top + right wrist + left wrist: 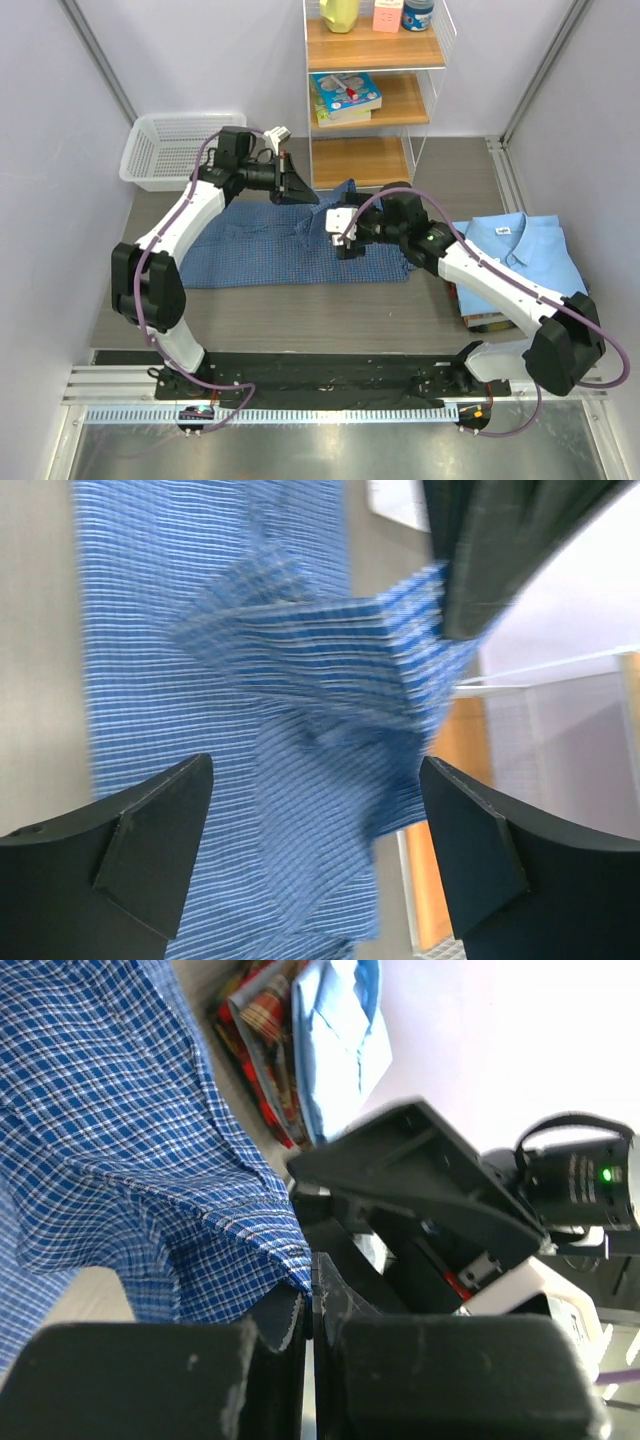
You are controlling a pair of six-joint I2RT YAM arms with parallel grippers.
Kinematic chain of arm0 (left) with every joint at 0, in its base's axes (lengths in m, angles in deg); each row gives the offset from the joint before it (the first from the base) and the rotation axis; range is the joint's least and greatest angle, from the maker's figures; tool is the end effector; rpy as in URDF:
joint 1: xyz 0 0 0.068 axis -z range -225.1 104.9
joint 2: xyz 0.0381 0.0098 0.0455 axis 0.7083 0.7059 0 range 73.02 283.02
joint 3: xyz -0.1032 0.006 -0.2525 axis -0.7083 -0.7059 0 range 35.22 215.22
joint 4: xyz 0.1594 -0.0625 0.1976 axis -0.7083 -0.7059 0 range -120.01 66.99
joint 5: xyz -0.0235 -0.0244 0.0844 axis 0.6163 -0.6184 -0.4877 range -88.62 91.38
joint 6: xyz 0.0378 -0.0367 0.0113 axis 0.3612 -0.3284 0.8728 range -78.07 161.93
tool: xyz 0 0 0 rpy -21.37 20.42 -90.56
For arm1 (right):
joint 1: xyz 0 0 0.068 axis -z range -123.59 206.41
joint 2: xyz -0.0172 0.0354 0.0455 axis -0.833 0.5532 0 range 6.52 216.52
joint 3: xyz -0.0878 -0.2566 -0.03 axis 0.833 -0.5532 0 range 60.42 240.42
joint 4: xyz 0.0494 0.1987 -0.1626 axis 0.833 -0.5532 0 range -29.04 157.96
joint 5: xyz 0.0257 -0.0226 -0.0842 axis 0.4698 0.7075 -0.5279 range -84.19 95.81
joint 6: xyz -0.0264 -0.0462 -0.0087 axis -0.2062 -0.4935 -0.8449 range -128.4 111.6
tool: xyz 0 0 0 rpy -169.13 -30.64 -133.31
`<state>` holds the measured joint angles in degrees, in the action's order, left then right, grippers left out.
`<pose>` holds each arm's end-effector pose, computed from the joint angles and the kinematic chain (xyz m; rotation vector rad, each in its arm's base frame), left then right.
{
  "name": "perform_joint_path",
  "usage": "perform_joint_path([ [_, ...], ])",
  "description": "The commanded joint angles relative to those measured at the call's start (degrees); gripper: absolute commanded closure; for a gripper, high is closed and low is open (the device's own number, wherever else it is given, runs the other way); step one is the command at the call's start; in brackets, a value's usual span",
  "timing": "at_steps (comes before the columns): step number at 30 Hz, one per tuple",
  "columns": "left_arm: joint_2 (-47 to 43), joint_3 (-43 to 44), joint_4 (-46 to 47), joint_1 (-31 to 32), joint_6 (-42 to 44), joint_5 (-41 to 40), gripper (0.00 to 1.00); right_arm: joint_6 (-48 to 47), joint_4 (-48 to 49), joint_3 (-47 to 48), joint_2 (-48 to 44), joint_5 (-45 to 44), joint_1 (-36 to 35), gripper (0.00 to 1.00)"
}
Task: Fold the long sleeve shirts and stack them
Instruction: Fold the shirt
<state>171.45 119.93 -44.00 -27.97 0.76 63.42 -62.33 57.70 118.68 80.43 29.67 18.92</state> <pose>0.3592 -0.1436 0.3233 0.2209 2.3087 -1.7262 0.2251 0.1908 0.3124 -1.5940 1.1905 0.2359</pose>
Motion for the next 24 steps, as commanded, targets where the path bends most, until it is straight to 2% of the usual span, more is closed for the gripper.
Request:
perform_joint_path([
  [1,-4.65,-1.03,2.98,1.68,-2.78,3.87,0.98,-2.85,9.91,3.26,2.19,-1.62,0.05,0.12],
  [5,-6.14,-2.00,2.27,2.47,-1.64,3.61,0.98,-2.93,12.55,3.88,3.78,-1.36,0.05,0.14],
  [8,-6.76,-2.35,2.01,2.65,-1.99,3.52,0.98,-3.29,13.24,3.18,3.79,-0.04,-0.03,0.31],
  [9,-6.76,-2.09,2.10,2.82,-1.99,3.53,0.96,-2.15,15.51,2.91,3.87,-0.13,-0.21,0.54],
  [11,-7.11,-1.74,2.10,2.83,-1.99,3.35,0.89,-0.92,16.59,3.52,4.14,-0.48,-0.30,0.82],
  [12,-7.46,-1.13,1.92,2.74,-1.03,3.18,0.75,1.35,17.02,4.05,4.83,-1.09,-0.30,0.99],
  [14,-9.39,0.10,0.96,1.08,1.08,1.60,0.61,3.65,16.42,6.41,5.37,-2.49,-0.30,0.99],
  [15,-10.53,1.41,0.26,-0.41,4.48,-2.06,0.40,6.44,15.72,7.04,5.46,-2.76,-0.21,0.99],
  [17,-13.87,2.39,-0.10,-5.59,7.75,-5.77,0.23,9.36,14.66,8.44,5.19,-2.50,0.32,0.99],
  [18,-14.84,3.00,-0.10,-6.92,12.82,-8.58,0.13,10.85,12.83,8.97,5.28,-1.98,0.49,0.99],
  [20,-17.48,6.25,-7.80,-7.37,24.23,-12.45,0.06,15.68,11.93,10.12,5.37,-2.32,0.58,0.99],
  [21,-18.27,6.52,-10.44,-6.93,33.60,-13.86,0.04,17.35,11.50,10.55,5.63,-3.37,0.67,0.99],
  [24,-22.13,3.19,-13.54,-5.18,40.80,-19.66,0.02,24.56,8.87,13.54,7.73,-5.74,0.67,0.99],
])
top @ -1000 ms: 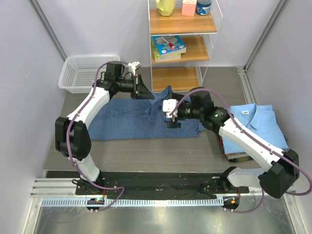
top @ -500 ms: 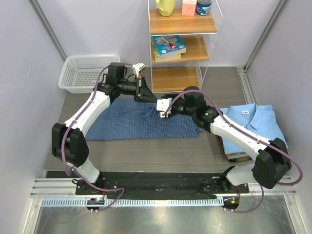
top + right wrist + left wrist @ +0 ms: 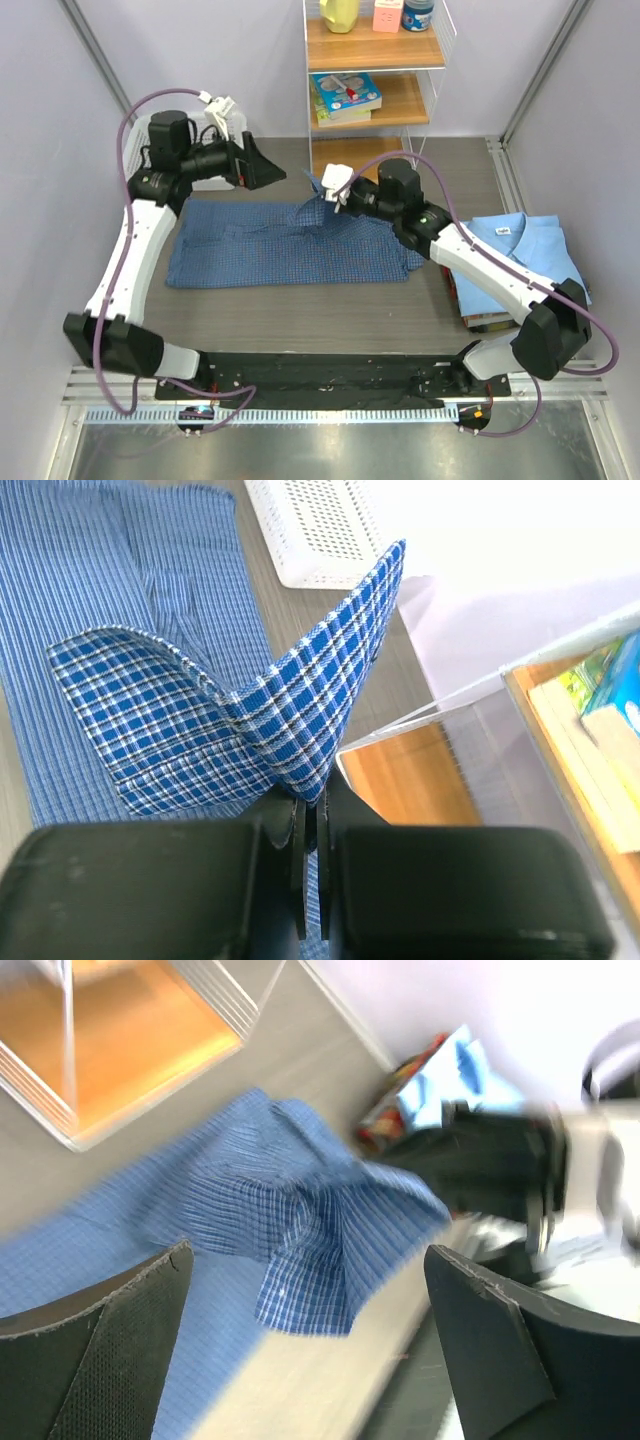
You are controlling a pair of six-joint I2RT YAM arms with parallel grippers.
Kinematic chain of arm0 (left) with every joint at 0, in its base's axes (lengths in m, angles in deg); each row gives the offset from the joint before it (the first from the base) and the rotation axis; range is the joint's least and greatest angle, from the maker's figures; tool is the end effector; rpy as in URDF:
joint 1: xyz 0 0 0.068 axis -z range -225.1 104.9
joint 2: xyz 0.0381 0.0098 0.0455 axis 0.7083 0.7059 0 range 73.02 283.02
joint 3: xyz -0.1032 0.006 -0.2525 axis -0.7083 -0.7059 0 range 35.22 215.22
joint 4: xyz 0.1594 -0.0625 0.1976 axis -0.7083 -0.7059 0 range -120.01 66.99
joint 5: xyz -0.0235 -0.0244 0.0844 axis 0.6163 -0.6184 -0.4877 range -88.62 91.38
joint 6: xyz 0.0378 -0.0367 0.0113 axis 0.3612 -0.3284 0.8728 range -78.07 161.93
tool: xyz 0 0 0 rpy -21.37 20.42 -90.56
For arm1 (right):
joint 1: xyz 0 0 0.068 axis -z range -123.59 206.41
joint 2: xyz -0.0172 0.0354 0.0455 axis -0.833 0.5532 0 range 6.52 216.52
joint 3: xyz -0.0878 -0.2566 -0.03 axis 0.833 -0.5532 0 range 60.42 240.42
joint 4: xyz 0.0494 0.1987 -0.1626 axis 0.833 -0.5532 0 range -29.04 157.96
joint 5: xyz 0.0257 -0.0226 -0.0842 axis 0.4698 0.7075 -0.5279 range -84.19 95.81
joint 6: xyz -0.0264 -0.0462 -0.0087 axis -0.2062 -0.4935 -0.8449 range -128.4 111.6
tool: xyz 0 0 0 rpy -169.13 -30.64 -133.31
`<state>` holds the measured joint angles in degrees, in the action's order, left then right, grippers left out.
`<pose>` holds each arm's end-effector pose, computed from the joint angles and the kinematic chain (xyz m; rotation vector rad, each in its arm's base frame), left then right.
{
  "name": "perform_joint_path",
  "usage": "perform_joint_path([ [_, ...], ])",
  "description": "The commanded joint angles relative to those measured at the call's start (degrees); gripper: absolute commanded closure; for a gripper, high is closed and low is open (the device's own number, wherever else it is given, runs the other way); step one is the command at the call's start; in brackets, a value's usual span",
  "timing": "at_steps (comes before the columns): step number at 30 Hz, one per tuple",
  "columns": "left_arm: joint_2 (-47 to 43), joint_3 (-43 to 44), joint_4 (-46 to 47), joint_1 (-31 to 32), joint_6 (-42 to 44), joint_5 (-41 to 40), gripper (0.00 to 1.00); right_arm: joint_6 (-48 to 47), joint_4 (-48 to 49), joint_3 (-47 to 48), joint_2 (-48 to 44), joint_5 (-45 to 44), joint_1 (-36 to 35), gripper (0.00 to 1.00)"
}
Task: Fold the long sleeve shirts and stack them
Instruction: Fold the shirt
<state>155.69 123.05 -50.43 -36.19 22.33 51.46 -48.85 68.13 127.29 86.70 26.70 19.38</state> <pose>0.3065 -0.0757 0.4206 0.4164 1.9478 -1.1746 0.2570 0.2098 0.3513 -1.3132 1.2219 0.2850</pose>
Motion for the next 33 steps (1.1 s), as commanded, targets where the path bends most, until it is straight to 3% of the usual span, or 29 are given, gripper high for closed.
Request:
perform_joint_path([
  [1,-6.99,-0.72,-7.90,3.74,22.90,-9.90,0.03,14.83,-2.44,7.20,2.77,-4.26,0.12,0.99],
  [9,-5.95,-0.48,-9.14,18.15,30.58,-25.12,0.12,25.24,-7.11,13.28,6.04,-6.21,0.47,0.99],
  [13,-2.35,1.99,-8.00,18.43,30.32,-29.33,0.35,24.89,-6.32,13.11,4.99,-5.24,0.39,0.99],
  [17,0.38,3.48,-6.42,18.43,32.16,-28.82,0.38,23.92,-6.40,13.11,4.19,-2.79,0.39,0.99],
  [19,1.78,5.06,-6.16,18.34,33.21,-27.15,0.51,23.22,-6.40,13.37,4.02,-1.99,0.39,0.99],
  [20,2.14,5.59,-6.15,18.34,33.83,-26.28,0.74,23.05,-6.40,13.46,4.10,-1.81,0.39,0.99],
  [21,2.58,6.20,-6.15,18.34,35.57,-25.31,0.85,22.78,-6.40,13.72,4.10,-2.42,0.39,0.99],
  [23,4.24,8.57,-5.46,18.08,36.47,-25.91,1.00,22.60,-6.75,14.25,4.37,-3.39,1.52,0.86],
  [24,5.12,9.89,-5.36,17.64,37.34,-26.18,1.00,23.13,-6.84,14.69,4.46,-3.66,2.31,0.80],
  [25,5.91,11.21,-5.10,17.20,37.78,-26.53,1.00,24.35,-7.19,15.30,4.80,-3.57,3.45,0.69],
  [26,7.75,13.57,-3.79,15.80,38.05,-26.53,1.00,25.23,-7.98,15.57,4.90,-3.31,5.90,0.49],
  [27,8.64,14.46,-2.74,15.36,38.66,-26.62,1.00,25.68,-8.51,15.74,4.98,-3.05,7.40,0.40],
  [29,11.53,17.35,-1.07,13.78,41.65,-26.53,1.00,26.12,-10.26,16.10,4.81,-3.22,11.17,0.28],
  [33,18.28,24.81,1.49,11.14,45.25,-22.06,1.00,26.21,-14.83,16.10,4.19,-2.08,17.15,0.25],
])
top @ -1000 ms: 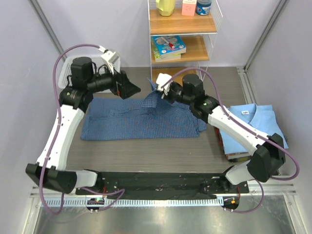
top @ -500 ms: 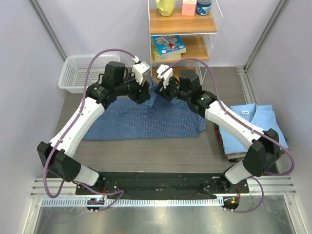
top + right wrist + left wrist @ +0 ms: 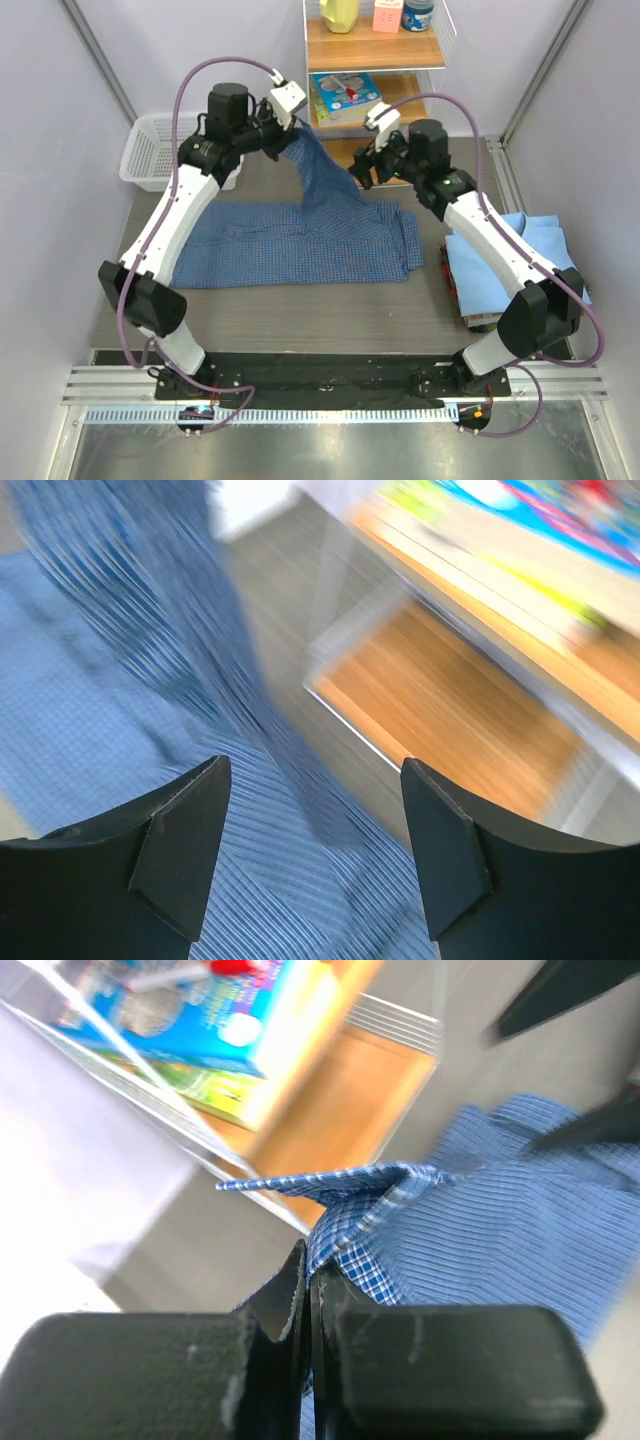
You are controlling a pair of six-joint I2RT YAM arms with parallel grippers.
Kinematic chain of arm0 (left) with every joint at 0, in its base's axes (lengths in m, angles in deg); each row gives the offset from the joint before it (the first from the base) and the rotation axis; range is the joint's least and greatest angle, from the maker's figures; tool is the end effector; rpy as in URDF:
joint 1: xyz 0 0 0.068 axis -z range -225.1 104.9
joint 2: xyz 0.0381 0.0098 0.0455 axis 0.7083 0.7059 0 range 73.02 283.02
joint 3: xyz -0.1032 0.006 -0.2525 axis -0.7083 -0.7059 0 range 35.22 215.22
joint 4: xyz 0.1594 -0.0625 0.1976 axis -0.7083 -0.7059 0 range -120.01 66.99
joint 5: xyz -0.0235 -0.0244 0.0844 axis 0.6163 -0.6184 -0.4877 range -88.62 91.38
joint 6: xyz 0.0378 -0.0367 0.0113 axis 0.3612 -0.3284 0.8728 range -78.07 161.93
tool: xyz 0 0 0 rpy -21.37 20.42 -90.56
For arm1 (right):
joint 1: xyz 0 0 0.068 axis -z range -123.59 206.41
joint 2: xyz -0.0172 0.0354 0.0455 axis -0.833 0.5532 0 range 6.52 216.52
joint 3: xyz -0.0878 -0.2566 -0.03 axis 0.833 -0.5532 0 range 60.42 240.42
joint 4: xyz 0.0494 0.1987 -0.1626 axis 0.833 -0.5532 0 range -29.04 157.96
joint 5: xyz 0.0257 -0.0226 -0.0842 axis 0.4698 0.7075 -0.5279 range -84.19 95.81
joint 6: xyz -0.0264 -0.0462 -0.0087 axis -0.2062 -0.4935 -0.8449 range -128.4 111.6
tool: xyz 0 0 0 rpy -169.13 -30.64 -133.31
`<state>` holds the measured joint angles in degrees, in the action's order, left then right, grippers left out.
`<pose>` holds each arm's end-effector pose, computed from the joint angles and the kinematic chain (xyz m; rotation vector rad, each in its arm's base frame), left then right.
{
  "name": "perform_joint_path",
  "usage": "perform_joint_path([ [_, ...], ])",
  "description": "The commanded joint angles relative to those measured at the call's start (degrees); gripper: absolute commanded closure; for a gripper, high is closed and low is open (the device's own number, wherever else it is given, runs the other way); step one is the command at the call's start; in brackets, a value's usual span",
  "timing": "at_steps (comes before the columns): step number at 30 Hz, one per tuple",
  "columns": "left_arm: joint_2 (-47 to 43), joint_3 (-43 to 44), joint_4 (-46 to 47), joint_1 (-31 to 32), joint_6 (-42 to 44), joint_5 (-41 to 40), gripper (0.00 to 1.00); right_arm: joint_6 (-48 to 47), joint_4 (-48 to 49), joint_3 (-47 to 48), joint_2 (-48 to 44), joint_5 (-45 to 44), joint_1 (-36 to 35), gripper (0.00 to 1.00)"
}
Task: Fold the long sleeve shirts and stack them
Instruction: Fold the shirt
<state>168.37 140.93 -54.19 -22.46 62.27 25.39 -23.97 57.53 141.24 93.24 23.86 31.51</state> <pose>0.3399 -0.1575 0.4417 0.9577 1.6699 -0.4312 0.3202 0.1608 0.3813 -0.8453 1.6577 0.4050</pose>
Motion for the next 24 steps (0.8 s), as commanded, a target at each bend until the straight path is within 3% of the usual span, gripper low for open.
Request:
perform_joint_path([
  [1,6.77,8.36,5.16,-2.94,5.85,5.07,1.00,0.99,-5.63,2.33,-2.34,1.20,6.17,0.25],
  [6,9.33,9.00,3.41,-4.88,13.92,17.09,1.00,-1.91,-13.20,1.28,-3.74,3.31,10.57,0.25],
  [8,7.49,5.48,-2.72,-6.10,19.19,21.76,1.00,-2.18,-15.74,0.75,-4.01,3.84,12.07,0.25],
  [11,3.89,0.03,-15.19,-9.70,32.96,30.64,1.00,-4.20,-18.21,-1.01,-4.71,4.46,12.95,0.25],
  [13,3.00,-1.55,-26.24,-11.64,50.77,33.81,1.00,-5.60,-19.18,-3.02,-5.50,4.81,13.21,0.25],
  [14,2.91,-2.43,-39.27,-13.30,58.68,33.47,1.00,-6.13,-19.79,-3.73,-5.68,4.98,13.22,0.25],
  [16,2.82,-4.19,-48.24,-14.37,73.27,29.54,1.00,-6.57,-20.06,-5.40,-5.77,5.33,13.22,0.25],
  [17,2.39,-7.16,-52.28,-15.42,75.62,28.21,1.00,-7.01,-20.24,-5.75,-5.60,5.51,13.22,0.25],
  [24,0.18,-17.28,-53.38,-19.64,91.98,20.91,1.00,-7.10,-22.26,-6.55,-2.79,7.71,13.31,0.25],
])
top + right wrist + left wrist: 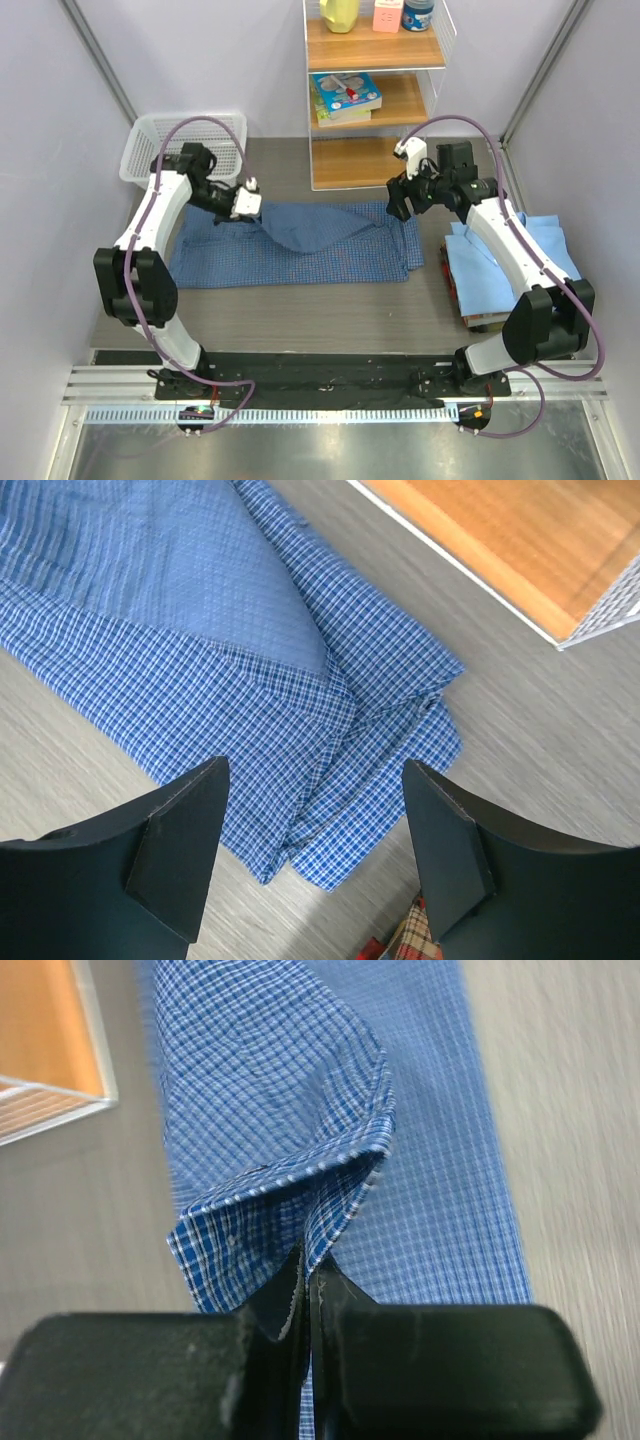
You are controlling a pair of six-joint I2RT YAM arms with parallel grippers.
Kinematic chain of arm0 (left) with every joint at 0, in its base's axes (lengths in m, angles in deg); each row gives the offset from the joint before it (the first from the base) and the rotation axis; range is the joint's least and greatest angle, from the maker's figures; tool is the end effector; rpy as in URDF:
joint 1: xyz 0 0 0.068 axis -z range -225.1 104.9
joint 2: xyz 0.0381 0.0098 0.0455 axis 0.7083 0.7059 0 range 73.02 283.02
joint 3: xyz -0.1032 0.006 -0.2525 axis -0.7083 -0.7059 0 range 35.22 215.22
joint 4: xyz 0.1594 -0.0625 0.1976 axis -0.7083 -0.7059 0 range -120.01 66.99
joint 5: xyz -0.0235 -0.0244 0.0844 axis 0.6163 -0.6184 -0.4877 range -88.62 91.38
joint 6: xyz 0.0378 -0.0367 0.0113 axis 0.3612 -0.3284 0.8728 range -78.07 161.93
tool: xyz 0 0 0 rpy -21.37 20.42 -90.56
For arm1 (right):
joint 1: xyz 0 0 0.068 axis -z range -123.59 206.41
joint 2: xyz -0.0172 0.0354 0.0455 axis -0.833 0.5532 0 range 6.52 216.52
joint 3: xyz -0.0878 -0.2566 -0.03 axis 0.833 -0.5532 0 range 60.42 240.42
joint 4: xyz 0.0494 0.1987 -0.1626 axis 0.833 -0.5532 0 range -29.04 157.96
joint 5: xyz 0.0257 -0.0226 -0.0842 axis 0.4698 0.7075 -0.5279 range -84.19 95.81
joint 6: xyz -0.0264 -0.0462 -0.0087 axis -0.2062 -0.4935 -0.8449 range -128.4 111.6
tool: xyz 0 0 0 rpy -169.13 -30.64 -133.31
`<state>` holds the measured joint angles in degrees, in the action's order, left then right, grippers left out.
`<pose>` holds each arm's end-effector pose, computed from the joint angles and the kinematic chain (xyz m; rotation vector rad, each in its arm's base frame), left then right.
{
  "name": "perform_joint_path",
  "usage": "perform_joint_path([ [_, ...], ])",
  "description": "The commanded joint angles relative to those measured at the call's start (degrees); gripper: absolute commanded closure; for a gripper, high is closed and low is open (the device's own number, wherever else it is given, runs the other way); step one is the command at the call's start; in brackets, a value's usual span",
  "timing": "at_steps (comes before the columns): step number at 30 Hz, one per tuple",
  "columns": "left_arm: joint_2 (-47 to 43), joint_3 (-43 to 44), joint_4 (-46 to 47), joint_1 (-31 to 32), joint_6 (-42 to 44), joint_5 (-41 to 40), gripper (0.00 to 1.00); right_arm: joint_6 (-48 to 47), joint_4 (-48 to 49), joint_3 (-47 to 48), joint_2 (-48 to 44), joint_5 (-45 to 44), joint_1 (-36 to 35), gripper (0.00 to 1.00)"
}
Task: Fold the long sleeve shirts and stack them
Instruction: Fold the shirt
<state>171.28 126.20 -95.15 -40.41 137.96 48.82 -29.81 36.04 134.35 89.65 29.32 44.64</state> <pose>0.3234 -0.0528 0.3069 1.8838 1.4356 -0.5698 0.3105 0.0792 0.3257 -0.8406 2.0815 0.3780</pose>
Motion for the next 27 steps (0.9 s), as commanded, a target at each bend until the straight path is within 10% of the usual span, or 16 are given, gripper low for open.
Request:
perform_joint_path([
  [1,-2.20,-2.39,-12.41,-2.22,17.17,-2.62,1.00,-1.35,-1.30,0.51,1.06,2.24,0.17,0.25],
  [12,5.45,3.33,-21.29,-8.82,35.09,-7.71,1.00,-5.05,-5.69,1.13,3.44,2.68,0.17,0.29],
  [27,7.30,-2.65,-18.92,-12.85,34.58,-12.20,0.91,-5.57,-7.98,1.83,5.81,4.79,-0.01,0.33],
])
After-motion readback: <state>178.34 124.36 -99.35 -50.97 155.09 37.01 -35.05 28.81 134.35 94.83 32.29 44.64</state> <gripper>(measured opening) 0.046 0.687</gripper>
